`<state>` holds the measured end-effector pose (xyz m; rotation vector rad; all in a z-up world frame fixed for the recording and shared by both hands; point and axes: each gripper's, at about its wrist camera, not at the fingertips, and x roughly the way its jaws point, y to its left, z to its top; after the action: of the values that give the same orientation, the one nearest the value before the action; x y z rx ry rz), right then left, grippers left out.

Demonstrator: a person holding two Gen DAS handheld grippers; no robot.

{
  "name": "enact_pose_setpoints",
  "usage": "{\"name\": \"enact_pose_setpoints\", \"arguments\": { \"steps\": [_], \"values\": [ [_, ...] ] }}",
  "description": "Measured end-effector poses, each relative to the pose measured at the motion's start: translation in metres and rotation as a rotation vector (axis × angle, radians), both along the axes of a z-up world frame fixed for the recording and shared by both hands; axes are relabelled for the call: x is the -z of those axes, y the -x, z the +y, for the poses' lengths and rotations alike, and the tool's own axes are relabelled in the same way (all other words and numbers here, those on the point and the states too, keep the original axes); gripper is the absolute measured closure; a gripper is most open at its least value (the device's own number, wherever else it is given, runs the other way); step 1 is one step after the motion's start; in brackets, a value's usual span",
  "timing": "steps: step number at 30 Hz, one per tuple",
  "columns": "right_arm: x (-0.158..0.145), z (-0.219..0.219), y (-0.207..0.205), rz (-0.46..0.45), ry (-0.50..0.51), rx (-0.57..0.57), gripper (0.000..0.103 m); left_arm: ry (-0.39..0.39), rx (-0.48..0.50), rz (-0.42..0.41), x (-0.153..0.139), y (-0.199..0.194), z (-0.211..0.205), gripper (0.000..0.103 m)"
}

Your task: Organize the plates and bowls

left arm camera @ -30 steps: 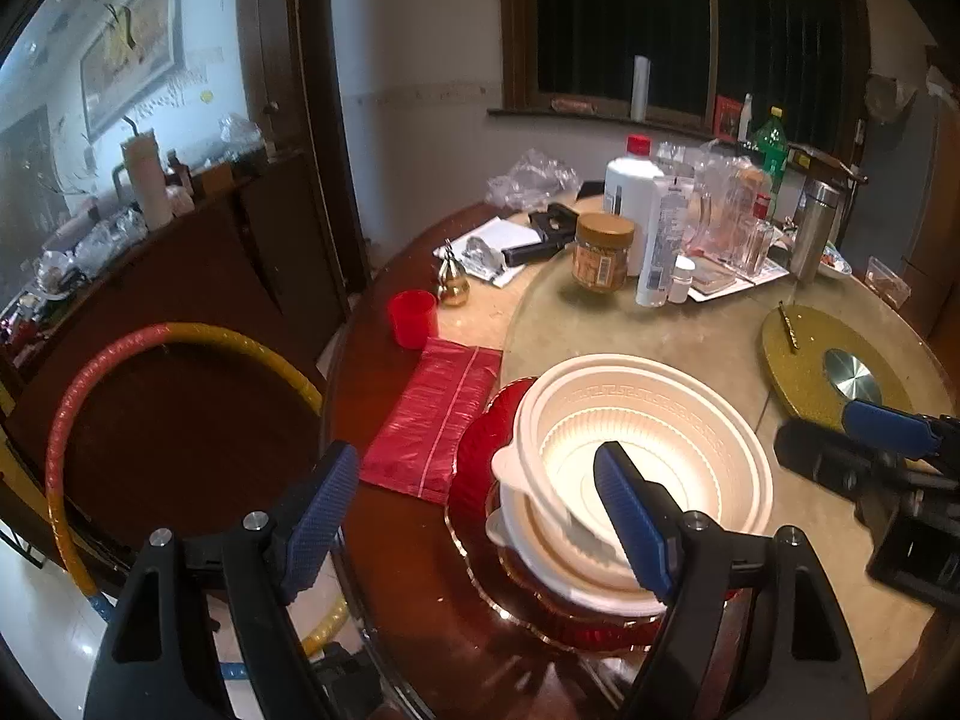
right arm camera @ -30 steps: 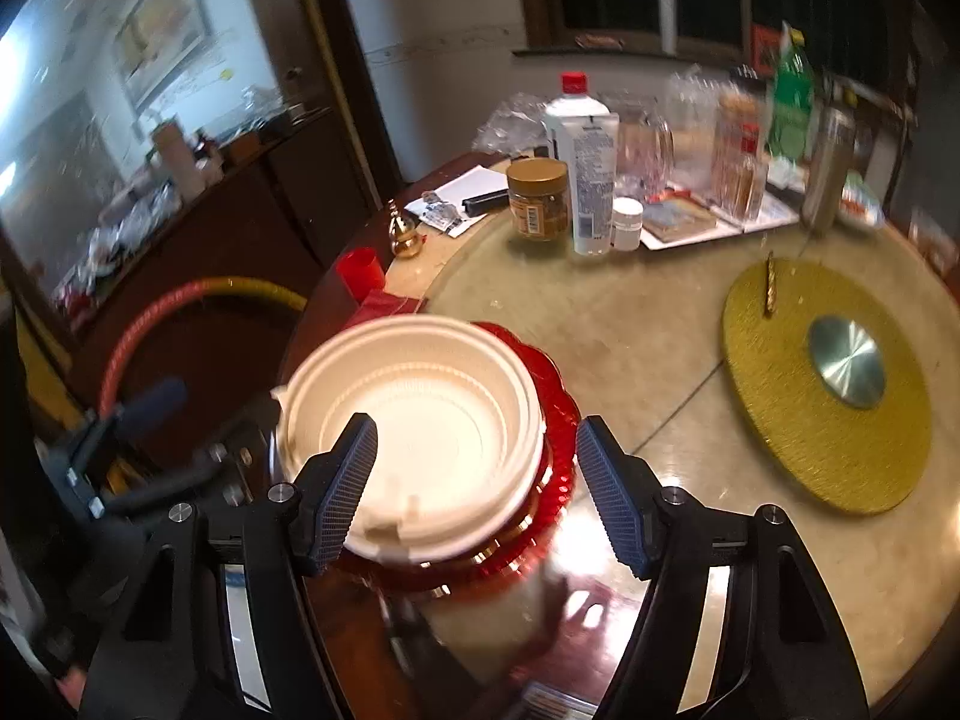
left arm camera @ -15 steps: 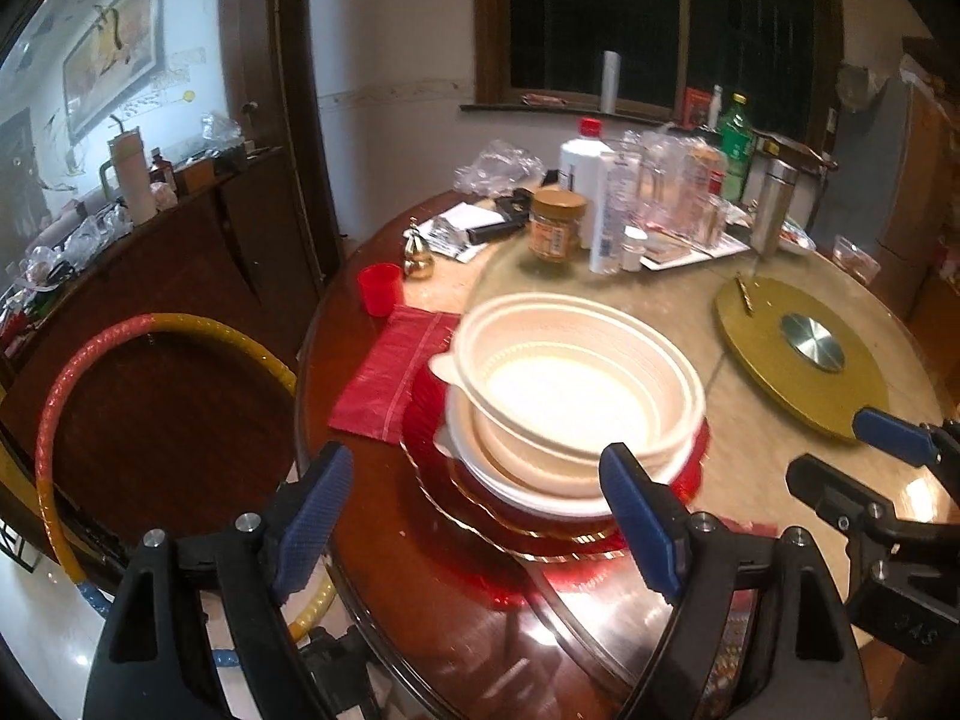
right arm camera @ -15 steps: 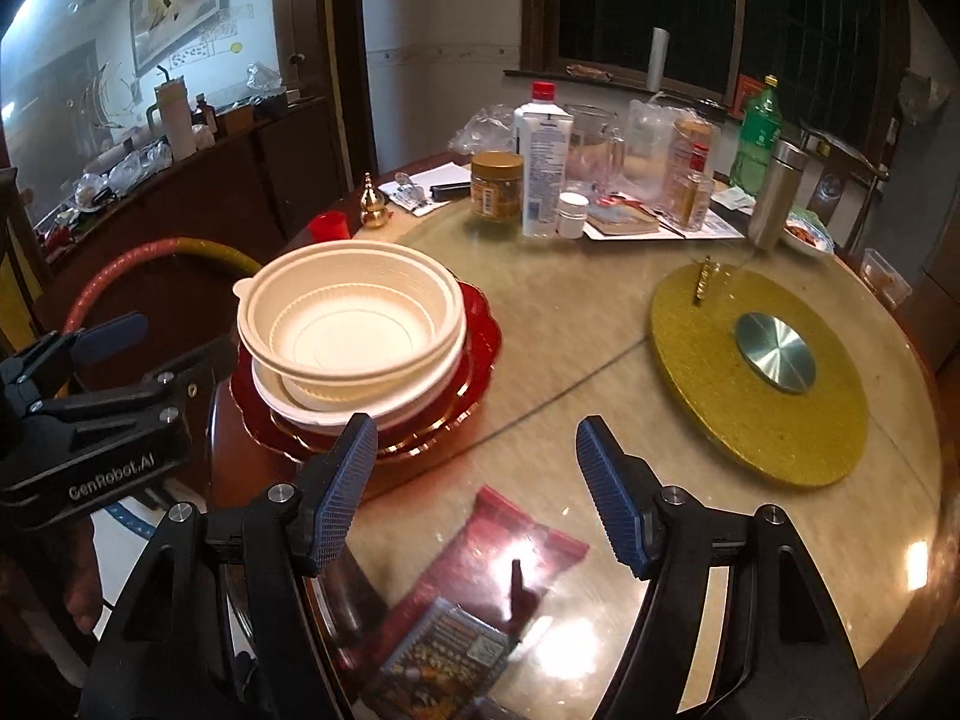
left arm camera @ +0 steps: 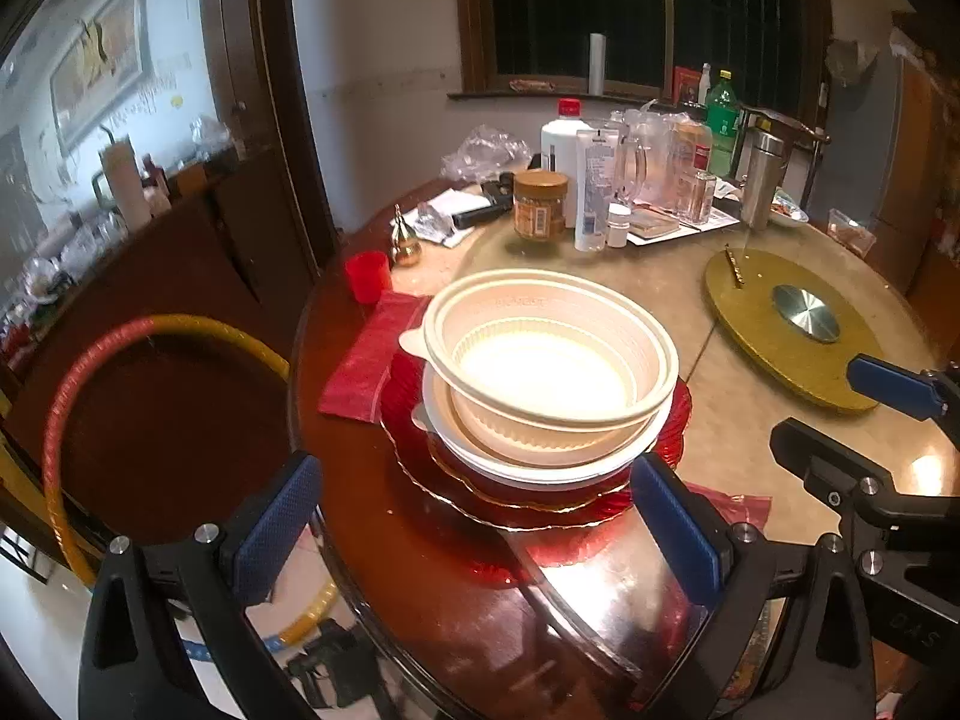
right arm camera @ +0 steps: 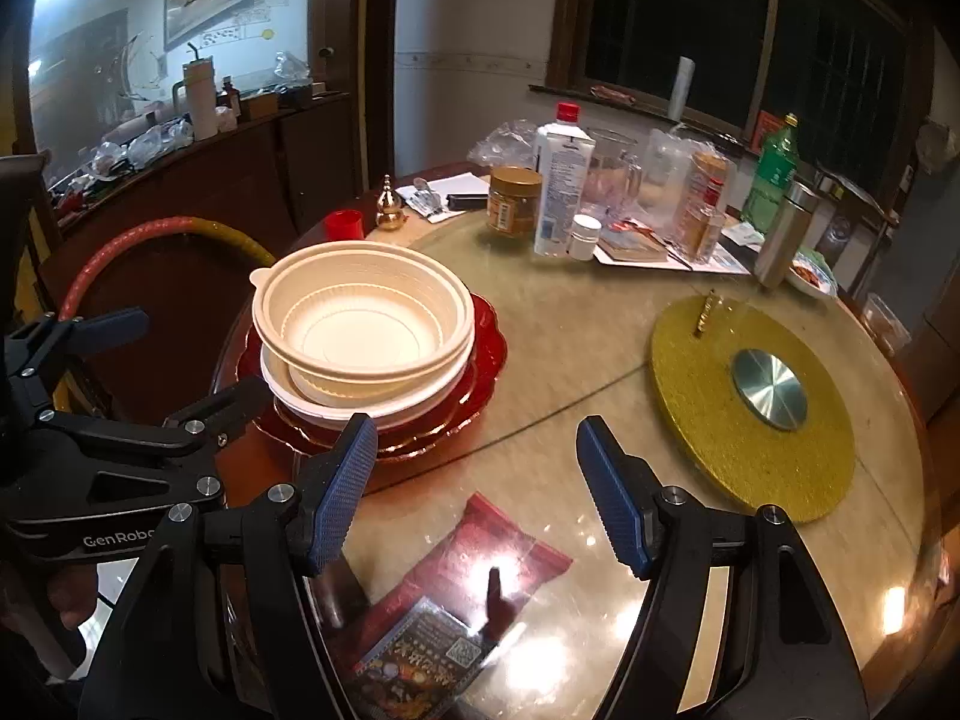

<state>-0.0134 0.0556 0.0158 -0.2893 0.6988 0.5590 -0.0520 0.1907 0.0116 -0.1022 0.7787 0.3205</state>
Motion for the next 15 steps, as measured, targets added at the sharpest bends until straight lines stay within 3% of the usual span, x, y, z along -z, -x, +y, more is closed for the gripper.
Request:
{"name": "enact_pose_setpoints", "arguments": {
  "steps": [15],
  "values": [
    [0.003, 0.014, -0.006, 0.008, 0.015, -0.016, 0.033, 0.031, -0.015, -0.013, 0.002, -0.006, 0.008, 0.0]
  ]
}}
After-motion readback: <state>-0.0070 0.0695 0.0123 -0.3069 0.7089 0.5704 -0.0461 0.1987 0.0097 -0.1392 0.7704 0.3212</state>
